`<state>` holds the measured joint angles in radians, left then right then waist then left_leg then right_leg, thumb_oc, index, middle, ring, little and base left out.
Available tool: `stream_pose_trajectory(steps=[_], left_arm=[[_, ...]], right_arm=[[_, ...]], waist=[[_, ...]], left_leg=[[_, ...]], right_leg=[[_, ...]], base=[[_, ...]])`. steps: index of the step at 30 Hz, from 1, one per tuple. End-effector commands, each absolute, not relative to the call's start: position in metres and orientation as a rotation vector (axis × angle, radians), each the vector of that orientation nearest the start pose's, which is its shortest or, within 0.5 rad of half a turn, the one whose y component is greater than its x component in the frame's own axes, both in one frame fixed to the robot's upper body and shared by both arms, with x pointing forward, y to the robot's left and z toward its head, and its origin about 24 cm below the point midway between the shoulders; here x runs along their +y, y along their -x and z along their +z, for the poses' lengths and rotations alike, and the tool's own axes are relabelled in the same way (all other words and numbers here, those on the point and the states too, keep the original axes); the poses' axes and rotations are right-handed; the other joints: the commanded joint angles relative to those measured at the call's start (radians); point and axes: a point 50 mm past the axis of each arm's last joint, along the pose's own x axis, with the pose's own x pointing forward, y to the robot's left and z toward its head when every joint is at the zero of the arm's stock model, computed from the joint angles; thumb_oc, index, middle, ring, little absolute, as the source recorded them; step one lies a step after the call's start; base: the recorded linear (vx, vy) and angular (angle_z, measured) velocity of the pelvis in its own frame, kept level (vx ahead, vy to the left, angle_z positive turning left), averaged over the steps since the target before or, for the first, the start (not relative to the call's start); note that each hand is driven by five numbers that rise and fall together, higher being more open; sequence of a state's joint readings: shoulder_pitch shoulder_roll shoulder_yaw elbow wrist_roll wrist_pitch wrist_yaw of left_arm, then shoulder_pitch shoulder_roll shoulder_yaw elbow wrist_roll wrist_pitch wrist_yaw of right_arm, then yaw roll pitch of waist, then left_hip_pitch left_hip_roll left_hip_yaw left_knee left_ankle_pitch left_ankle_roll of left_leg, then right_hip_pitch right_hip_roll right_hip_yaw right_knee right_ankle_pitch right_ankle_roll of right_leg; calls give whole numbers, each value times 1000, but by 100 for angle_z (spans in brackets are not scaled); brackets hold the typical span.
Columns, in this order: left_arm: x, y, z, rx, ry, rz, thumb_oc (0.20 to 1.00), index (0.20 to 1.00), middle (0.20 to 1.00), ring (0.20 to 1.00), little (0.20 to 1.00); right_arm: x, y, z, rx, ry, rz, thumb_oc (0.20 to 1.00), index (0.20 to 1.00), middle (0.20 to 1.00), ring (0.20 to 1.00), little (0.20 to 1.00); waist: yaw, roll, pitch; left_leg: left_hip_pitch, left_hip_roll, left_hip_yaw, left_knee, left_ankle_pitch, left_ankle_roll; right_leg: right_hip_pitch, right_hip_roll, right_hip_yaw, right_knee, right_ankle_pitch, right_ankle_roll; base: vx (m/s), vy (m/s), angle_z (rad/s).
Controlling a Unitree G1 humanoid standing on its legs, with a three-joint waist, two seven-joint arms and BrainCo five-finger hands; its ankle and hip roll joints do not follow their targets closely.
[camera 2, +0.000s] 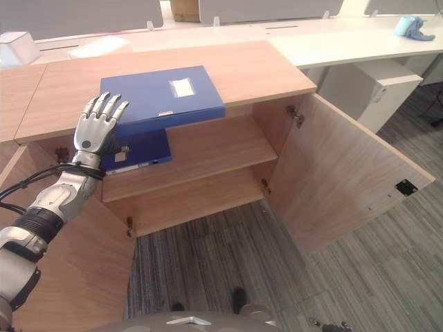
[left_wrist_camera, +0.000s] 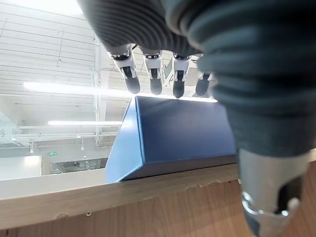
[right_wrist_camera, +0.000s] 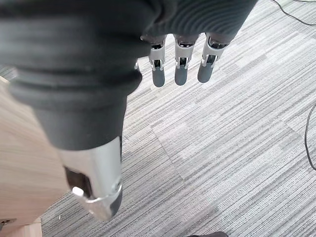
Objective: Put the empty folder in the office cabinet
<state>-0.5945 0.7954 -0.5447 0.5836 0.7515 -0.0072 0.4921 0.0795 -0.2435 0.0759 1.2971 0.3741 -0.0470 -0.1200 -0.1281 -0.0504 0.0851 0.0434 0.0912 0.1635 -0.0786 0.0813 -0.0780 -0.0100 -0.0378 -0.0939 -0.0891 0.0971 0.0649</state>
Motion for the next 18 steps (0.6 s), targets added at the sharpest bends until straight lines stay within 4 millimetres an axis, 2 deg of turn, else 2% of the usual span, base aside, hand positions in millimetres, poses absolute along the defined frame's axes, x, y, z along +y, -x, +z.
stream_pose_trajectory(steps=[1,11,18], left_arm=[[258,-358,169,-431,-1620,350,1000,1000,1000,1000,1000],[231,-374,179,-486,-1571,317,1000,1000,1000,1000,1000],[223,-380,185,-502,-1572,311,1000,1000,1000,1000,1000]], right_arm=[[-256,-52,-163,1257,47,-482,1000,1000,1000,1000,1000],[-259,-57,-161,1232,44,-497,1000,1000,1000,1000,1000],[-264,-54,-160,1240,50,-520,1000,1000,1000,1000,1000]], waist=[[-14,-15,3],[-46,0,11],[-66,10,18]], left_leg=[[15,40,17,-9,-109,-56],[-2,39,29,-9,-104,-56],[-22,43,42,-9,-97,-55]], right_leg=[[41,-26,-14,2,-103,80],[16,-27,1,2,-94,85],[-15,-26,14,2,-84,87]], base=[[0,0,0],[-4,-1,-2],[-9,-2,-10]])
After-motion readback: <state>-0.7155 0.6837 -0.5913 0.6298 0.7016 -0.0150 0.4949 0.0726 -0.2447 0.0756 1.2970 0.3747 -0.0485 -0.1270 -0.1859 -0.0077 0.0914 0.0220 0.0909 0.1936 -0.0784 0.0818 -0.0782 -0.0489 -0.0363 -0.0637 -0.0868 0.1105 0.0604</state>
